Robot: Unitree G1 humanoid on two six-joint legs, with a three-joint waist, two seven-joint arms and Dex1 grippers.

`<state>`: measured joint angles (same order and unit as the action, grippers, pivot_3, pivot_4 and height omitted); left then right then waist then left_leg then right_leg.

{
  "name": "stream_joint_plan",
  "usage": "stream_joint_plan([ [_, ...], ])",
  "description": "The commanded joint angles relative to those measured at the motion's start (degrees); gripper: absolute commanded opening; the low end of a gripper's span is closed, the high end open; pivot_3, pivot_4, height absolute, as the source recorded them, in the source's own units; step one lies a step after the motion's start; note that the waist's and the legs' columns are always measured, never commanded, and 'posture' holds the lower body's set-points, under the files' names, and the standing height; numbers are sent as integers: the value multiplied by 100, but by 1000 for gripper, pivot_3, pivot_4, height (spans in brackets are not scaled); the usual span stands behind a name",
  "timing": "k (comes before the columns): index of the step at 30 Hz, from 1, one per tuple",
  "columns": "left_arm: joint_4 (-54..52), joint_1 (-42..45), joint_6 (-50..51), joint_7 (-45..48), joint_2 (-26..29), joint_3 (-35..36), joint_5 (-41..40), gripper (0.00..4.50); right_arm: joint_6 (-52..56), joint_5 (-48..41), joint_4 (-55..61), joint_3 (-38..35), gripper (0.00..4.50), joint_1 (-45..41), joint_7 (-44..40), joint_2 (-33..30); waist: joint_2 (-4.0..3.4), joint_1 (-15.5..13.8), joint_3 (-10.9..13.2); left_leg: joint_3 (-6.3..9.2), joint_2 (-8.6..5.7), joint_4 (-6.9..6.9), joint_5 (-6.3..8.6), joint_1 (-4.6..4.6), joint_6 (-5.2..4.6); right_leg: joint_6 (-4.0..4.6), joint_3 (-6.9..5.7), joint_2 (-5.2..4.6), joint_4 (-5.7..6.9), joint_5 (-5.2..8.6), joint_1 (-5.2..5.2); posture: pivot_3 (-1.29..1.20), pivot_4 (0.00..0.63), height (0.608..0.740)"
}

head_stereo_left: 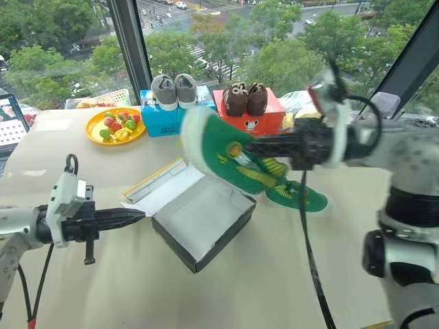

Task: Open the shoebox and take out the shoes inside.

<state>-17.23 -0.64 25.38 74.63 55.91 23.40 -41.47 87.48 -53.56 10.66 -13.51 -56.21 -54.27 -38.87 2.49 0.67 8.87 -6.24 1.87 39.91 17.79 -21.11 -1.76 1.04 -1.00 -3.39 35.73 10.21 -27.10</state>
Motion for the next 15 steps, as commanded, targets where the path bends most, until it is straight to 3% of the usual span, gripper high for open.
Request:
stream_joint_plan([
  [1,-108,102,-11,-21,-48,-99,-50,0,498,-808,-242,-451,89,197,-153,-707,0,0,0,0,0,0,1,1,-2,-2,1,0,0,1,1,0,150,731],
  [6,-48,246,-13,-2,-65,-239,-76,0,499,-1102,-419,-225,89,905,-238,-1399,2,42,0,-7,-2,1,3,3,-5,-10,24,5,-1,2,2,0,150,731],
  [10,-19,348,-21,-17,-121,-374,-46,0,-209,-359,-312,698,89,1806,-439,-1809,4,23,-2,-1,-1,2,2,8,-4,-16,26,11,2,5,9,0,150,731],
  [15,-103,319,26,-46,-119,-349,-86,0,-1042,438,-624,1595,89,2089,-824,-2126,1,32,0,-6,-2,26,2,3,-7,-29,36,8,6,2,6,0,150,731],
])
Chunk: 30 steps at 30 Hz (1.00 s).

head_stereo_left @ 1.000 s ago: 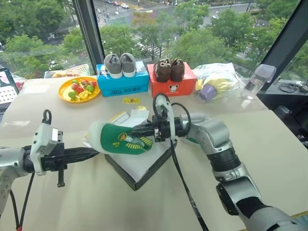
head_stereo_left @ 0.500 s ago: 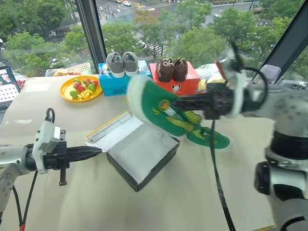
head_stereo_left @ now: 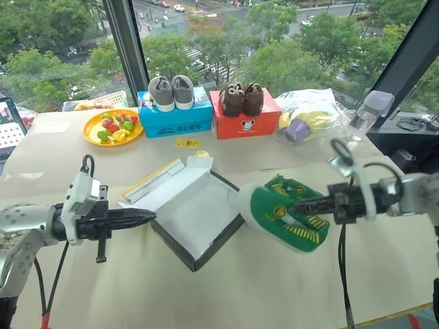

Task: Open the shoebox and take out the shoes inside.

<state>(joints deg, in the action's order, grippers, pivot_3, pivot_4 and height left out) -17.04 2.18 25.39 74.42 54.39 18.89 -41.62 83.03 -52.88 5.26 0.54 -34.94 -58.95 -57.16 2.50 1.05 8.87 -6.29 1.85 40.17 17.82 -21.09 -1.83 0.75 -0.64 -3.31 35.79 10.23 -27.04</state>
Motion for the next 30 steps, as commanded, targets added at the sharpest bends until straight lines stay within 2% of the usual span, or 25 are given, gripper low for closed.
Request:
stream_joint_plan([
  [1,-131,22,33,-33,39,119,-74,0,-714,503,-137,333,89,-24,-411,-342,-1,-16,0,1,-1,2,0,0,-1,-4,0,0,0,1,0,0,150,731],
  [10,-328,-211,118,-116,56,330,-140,0,-1418,1378,-759,1007,89,-61,-860,-523,0,-29,0,3,0,3,2,-2,-4,-2,-3,1,-1,1,0,0,150,731],
  [15,-353,-190,126,-167,41,322,-157,0,-1679,1926,-1081,1322,89,-43,-774,-395,0,-37,0,2,-2,7,3,-3,-6,-2,-3,-2,-2,1,2,0,150,731],
  [22,-329,-190,70,-212,21,266,-94,0,-1756,2240,-1426,1129,89,-103,-435,-53,1,-13,0,1,1,11,2,0,-4,-2,-2,4,4,0,2,0,150,731],
  [24,-263,-183,11,-201,14,214,-15,0,-1778,2234,-1381,963,759,-46,-345,-38,1,-4,0,0,1,14,1,2,-2,0,-1,4,6,-2,4,0,150,731],
  [25,-222,-158,-3,-194,13,185,11,0,-1968,2368,-1304,974,874,18,-282,-88,0,-7,-1,-1,1,16,0,3,-1,0,0,3,8,-3,4,0,150,731],
  [26,-196,-140,-11,-189,11,167,28,0,-2110,2474,-1244,985,1248,69,-237,-123,0,-13,-1,-1,0,19,0,2,-1,-2,0,3,10,-3,4,0,150,731],
  [28,-154,-82,4,-171,19,158,25,0,-2305,2498,-1087,933,1825,206,-426,-307,0,-26,0,-1,1,23,-1,3,-1,-5,-1,3,11,-2,5,0,150,731],
  [30,-97,-21,3,-141,33,141,30,0,-2310,2388,-983,780,1825,264,-611,-459,0,-34,0,-1,0,22,-1,3,-2,-9,-1,2,12,0,5,0,150,731],
])
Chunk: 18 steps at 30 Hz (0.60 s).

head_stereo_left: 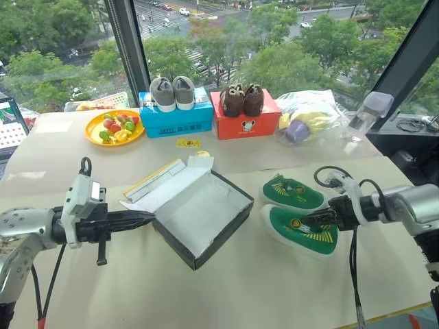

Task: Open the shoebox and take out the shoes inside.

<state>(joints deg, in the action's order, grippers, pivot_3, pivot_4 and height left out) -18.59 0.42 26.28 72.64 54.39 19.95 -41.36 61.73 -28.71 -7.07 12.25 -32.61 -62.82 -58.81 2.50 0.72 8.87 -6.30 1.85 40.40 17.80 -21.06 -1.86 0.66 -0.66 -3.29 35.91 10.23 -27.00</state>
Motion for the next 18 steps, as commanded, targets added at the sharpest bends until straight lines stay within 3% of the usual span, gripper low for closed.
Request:
stream_joint_plan([
  [1,94,188,-90,54,38,22,12,0,-243,-35,259,-462,1825,50,-296,-370,-1,-6,1,0,0,0,0,-2,0,-2,0,0,0,1,-1,0,150,731],
  [10,278,400,-142,-95,-139,-83,121,0,-536,-109,668,-1175,1825,251,-246,-532,-2,-8,1,-1,-1,-1,4,-5,-6,6,0,-2,-6,-4,-1,0,150,731],
  [15,587,411,-364,-1186,-685,264,507,0,-50,-1120,1723,-2846,1825,589,309,49,-2,-2,1,3,0,-1,2,-4,-4,6,1,-1,-3,-5,0,0,150,731],
  [18,768,421,-475,-2690,-1176,599,1151,0,394,-2245,2944,-4192,1825,913,1312,1049,0,-17,0,13,2,-1,1,-4,-1,7,-1,-1,-1,-7,3,0,150,731],
])
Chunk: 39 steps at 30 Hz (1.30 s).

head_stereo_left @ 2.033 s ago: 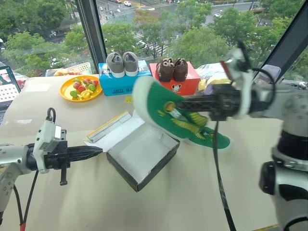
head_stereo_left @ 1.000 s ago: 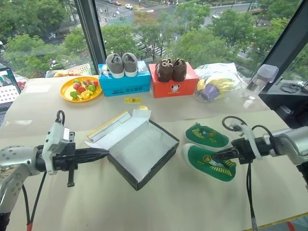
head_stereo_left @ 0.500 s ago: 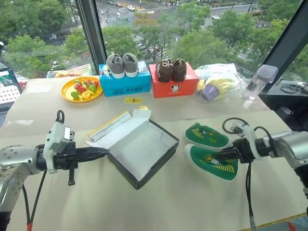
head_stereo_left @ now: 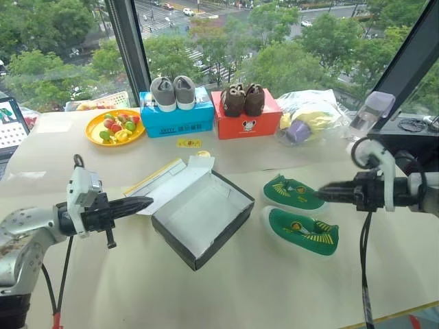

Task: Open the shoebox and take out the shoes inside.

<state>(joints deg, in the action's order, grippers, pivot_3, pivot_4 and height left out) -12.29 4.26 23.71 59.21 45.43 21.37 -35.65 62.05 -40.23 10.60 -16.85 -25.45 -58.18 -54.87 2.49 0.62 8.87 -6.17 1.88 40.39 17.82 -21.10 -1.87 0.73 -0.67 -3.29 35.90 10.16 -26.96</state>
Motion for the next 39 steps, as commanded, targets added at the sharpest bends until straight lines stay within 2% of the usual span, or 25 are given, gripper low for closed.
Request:
stream_joint_plan([
  [1,155,24,-241,-1721,-374,446,856,0,411,-1241,1447,-1511,1825,282,1228,955,1,-11,-1,4,1,-1,0,1,1,0,0,0,1,0,3,0,150,731],
  [3,204,102,165,-2350,-545,450,984,0,410,-1176,1707,-1728,1825,332,2140,1509,5,-28,-4,10,1,-3,-1,2,2,0,-4,-4,1,-3,11,0,150,731],
  [6,289,261,432,-3090,-849,521,1061,0,182,-615,1728,-1843,1825,337,3492,2162,7,-41,-5,4,-5,4,1,16,-7,-14,0,-16,-7,-14,35,0,150,731],
  [8,574,424,617,-3560,-993,560,1184,0,-276,343,1828,-1275,1825,687,4081,2153,6,-80,-5,-1,-9,9,1,30,-17,-19,1,-20,-15,-19,53,0,150,731],
  [12,1204,655,499,-4144,-1156,620,1449,0,-1268,1723,1891,-339,1825,1109,4828,2157,7,-100,-9,-6,-14,8,0,48,-17,-20,2,-18,-12,-17,60,0,150,731],
  [16,1691,794,337,-4410,-1241,700,1576,0,-2063,3047,1502,211,1825,1592,5477,1996,9,-64,-10,-9,-14,1,-5,58,-9,-16,5,-12,-9,-15,63,0,150,731],
  [20,2022,834,-312,-4679,-1509,835,1636,0,-2851,3311,1105,-62,1825,2017,5527,2194,11,-59,-11,-11,-14,0,-4,59,-11,-17,6,-16,-14,-14,67,0,150,731],
  [27,2325,774,-1409,-4701,-2038,665,1790,0,-3651,3219,385,-324,1825,2153,5328,2511,12,-48,-12,-13,-13,0,-2,80,-14,-18,12,-15,-13,-14,83,0,150,731],
  [39,2843,908,-2328,-4982,-2353,498,2048,0,-4076,3369,27,-461,1825,2223,5327,2564,12,11,-12,-13,-12,-4,1,80,-20,-19,16,-15,-15,-14,82,0,150,731],
])
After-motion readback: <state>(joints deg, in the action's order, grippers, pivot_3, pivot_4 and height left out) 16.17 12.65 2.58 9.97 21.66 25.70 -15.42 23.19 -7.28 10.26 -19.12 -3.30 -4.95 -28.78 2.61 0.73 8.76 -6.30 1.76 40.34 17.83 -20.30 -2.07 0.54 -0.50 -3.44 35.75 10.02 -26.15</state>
